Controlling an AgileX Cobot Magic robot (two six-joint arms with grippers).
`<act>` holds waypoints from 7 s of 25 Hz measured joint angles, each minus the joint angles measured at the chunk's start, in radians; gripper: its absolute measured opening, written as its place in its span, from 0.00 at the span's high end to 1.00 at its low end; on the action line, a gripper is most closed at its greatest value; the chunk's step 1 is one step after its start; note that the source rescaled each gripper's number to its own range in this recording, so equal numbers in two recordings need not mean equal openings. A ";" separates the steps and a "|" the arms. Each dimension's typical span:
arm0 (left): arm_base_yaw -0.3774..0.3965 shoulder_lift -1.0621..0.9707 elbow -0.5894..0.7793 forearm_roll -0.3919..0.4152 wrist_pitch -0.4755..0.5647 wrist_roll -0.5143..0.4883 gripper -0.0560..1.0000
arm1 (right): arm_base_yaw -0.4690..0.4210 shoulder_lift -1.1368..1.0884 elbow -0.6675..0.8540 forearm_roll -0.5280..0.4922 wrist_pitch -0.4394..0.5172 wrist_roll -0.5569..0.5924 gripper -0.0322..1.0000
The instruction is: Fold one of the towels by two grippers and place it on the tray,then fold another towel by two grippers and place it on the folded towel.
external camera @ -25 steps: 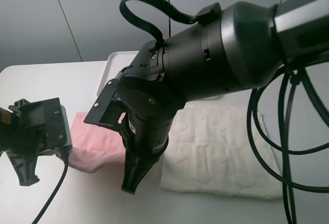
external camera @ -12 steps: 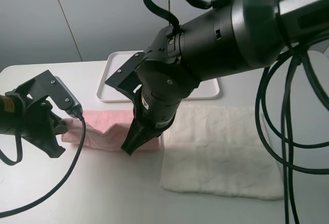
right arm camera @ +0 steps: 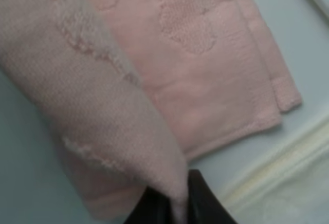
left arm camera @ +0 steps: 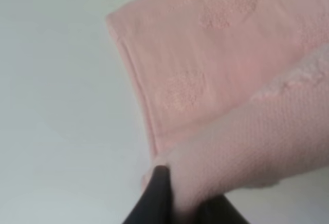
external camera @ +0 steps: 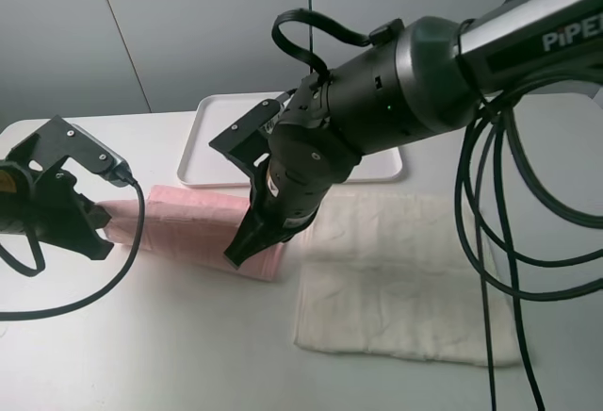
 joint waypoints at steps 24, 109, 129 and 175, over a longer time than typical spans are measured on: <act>0.012 0.068 0.000 -0.248 -0.241 0.016 0.00 | -0.074 0.014 0.000 -0.102 -0.099 0.196 0.02; 0.085 0.474 -0.491 0.036 0.651 -0.488 0.01 | -0.197 0.273 -0.329 0.513 0.259 -0.171 0.05; 0.085 0.473 -0.491 0.038 0.662 -0.482 0.01 | -0.206 0.294 -0.413 0.630 0.308 -0.243 0.12; 0.085 0.473 -0.489 0.042 0.659 -0.478 0.01 | -0.206 0.342 -0.417 0.585 0.291 -0.271 0.92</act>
